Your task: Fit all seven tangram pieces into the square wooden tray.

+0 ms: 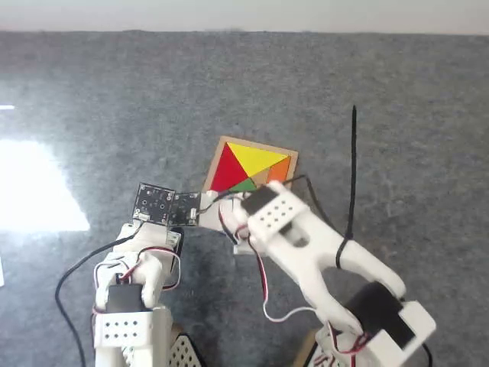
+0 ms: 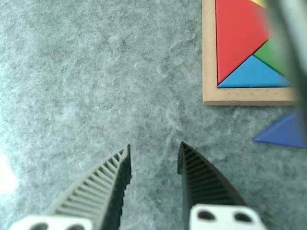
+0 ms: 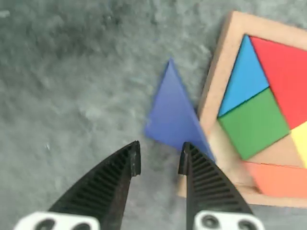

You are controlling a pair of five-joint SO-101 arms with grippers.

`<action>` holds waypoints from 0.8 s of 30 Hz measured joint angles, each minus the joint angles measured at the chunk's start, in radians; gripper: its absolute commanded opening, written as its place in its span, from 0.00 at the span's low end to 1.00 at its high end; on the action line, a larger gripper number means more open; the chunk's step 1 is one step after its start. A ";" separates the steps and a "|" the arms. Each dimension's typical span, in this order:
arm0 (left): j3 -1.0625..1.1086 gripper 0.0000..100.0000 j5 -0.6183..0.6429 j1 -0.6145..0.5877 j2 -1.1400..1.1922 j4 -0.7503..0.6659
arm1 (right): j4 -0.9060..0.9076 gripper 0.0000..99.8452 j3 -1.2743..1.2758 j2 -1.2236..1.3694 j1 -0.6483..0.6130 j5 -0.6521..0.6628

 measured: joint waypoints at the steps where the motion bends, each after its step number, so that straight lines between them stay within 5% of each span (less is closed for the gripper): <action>1: 0.000 0.15 0.000 0.000 0.000 0.000 | -0.034 0.14 0.031 -0.009 -0.008 -0.041; 6: 0.000 0.15 0.000 0.000 0.000 0.000 | -0.186 0.14 0.101 -0.025 -0.048 -0.172; 13: 0.000 0.15 0.000 0.000 0.000 0.000 | -0.221 0.14 0.103 -0.003 -0.052 -0.184; 24: 0.000 0.15 0.000 0.000 0.000 0.000 | -0.235 0.14 0.023 0.057 0.144 -0.195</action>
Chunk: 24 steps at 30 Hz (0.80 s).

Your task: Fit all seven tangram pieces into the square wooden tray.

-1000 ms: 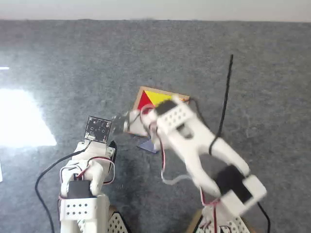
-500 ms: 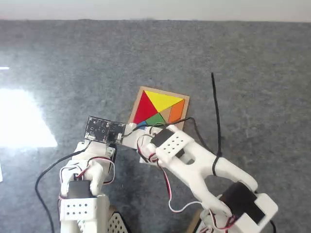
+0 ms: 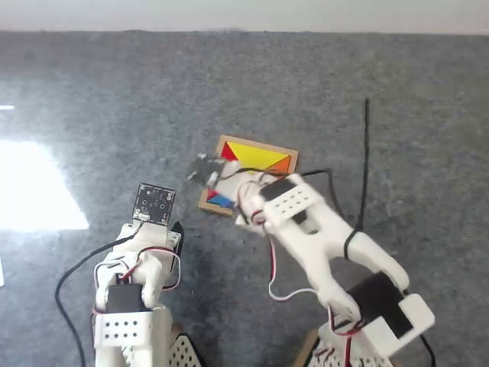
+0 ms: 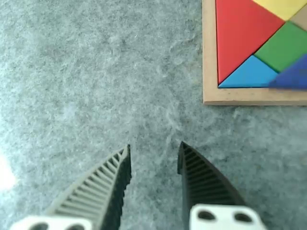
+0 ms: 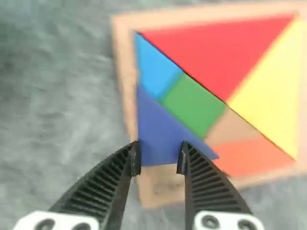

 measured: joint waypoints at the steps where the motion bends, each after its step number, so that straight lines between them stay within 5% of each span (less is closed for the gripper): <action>1: 0.000 0.15 0.000 0.000 0.000 0.000 | 0.000 0.14 -0.002 0.000 0.023 0.000; 24: 0.000 0.15 0.000 0.000 0.000 0.000 | 0.163 0.14 0.000 -0.184 0.120 -0.002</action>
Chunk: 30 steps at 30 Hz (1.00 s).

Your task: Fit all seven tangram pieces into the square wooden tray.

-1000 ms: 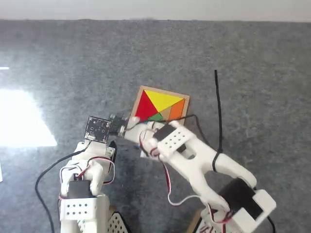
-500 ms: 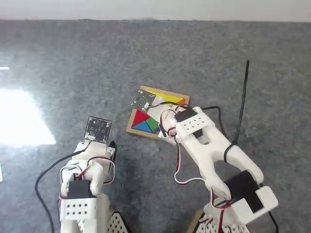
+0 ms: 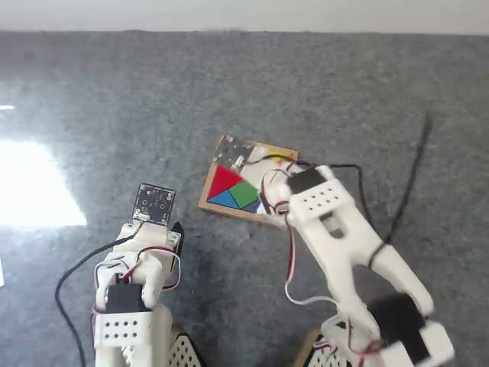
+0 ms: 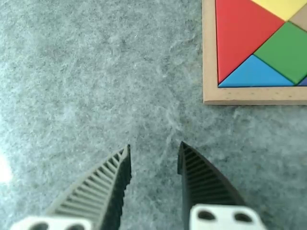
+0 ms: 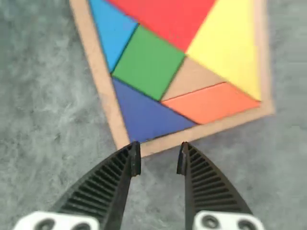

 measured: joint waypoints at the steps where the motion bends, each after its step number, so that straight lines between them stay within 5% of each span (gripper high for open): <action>1: 0.000 0.15 0.000 0.000 0.000 0.000 | 0.000 0.14 0.000 -0.032 0.008 -0.014; 8: 0.000 0.15 0.000 0.000 0.000 0.000 | 0.000 0.01 0.026 -0.241 0.130 -0.193; 20: 0.000 0.15 0.000 0.000 0.000 0.000 | 0.014 0.05 0.578 -0.931 0.204 -0.276; 30: 0.000 0.15 0.000 0.000 0.000 0.000 | 0.198 0.05 0.911 -1.439 0.525 -0.282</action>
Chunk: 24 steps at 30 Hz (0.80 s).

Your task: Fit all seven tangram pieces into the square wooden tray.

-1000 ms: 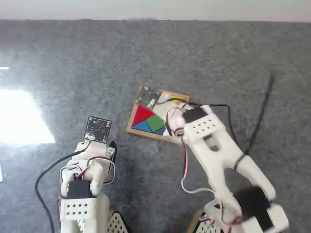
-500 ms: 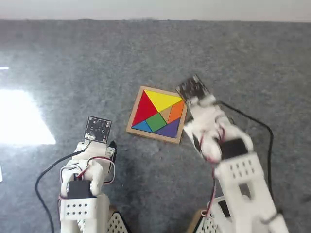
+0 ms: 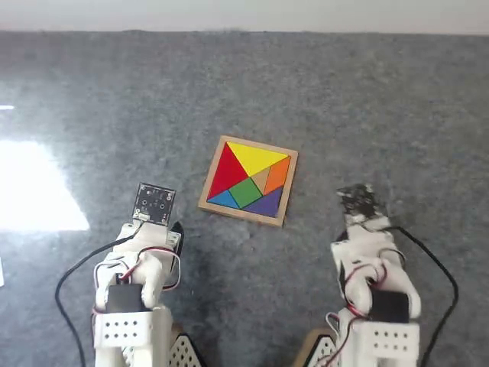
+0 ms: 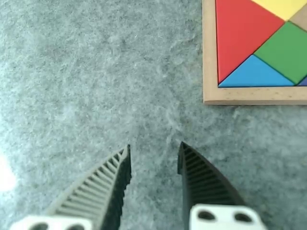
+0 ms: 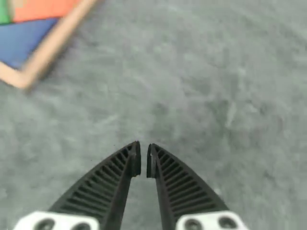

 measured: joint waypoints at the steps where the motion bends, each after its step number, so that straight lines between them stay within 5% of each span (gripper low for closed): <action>1: 0.000 0.15 0.000 0.000 0.000 0.000 | 0.015 0.05 0.029 -0.055 0.037 0.000; 8: 0.000 0.15 0.000 0.000 0.000 0.000 | 0.054 0.05 0.135 -0.141 0.204 0.000; 24: 0.000 0.15 0.000 0.000 0.000 0.000 | 0.054 0.05 0.137 -0.141 0.210 0.000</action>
